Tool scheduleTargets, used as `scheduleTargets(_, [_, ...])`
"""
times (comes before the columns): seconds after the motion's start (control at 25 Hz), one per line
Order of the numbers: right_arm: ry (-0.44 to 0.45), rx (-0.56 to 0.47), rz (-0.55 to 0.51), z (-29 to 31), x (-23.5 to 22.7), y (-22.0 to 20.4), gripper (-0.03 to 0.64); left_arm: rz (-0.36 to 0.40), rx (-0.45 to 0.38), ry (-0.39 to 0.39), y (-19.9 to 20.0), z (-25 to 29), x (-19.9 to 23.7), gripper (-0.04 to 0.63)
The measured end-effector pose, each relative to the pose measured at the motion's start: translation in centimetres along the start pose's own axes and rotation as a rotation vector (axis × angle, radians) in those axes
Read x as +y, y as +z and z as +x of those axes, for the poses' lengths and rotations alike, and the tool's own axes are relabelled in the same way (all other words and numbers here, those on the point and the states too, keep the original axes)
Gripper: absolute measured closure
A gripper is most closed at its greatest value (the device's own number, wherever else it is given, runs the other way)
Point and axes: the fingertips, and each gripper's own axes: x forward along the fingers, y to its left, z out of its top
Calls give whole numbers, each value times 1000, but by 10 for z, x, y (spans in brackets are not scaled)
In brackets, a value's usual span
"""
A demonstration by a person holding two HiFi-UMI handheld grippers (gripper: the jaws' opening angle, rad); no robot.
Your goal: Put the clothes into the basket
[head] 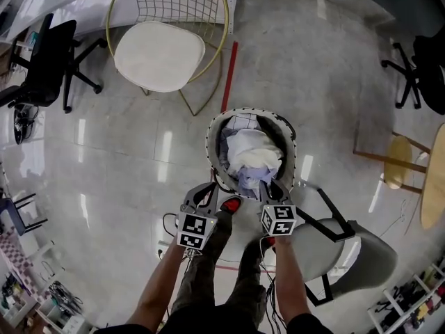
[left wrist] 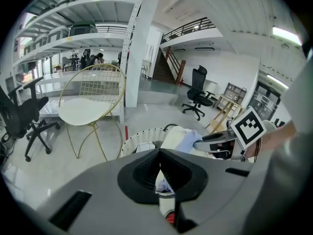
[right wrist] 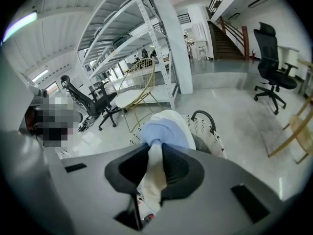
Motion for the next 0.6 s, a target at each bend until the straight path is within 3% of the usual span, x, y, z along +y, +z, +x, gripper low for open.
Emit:
scheduleTargets(0.08, [-15,7,-2,0,0,1,529,0,-1,-4,2,-2,-1,588])
scheduleTargets(0.16, [-32,6,-5,-3,0,1,421,8,-2,-10,3,-3,-3,588])
scheduleTargets(0.24, [-45,-5,-9,-9,0,4,369,15,-7,-17,6,-6,-6,588])
scheduleTargets(0.6, [-90,-80,-4,-59,1,30,354,44,-58,-35,33,-34,-26,588])
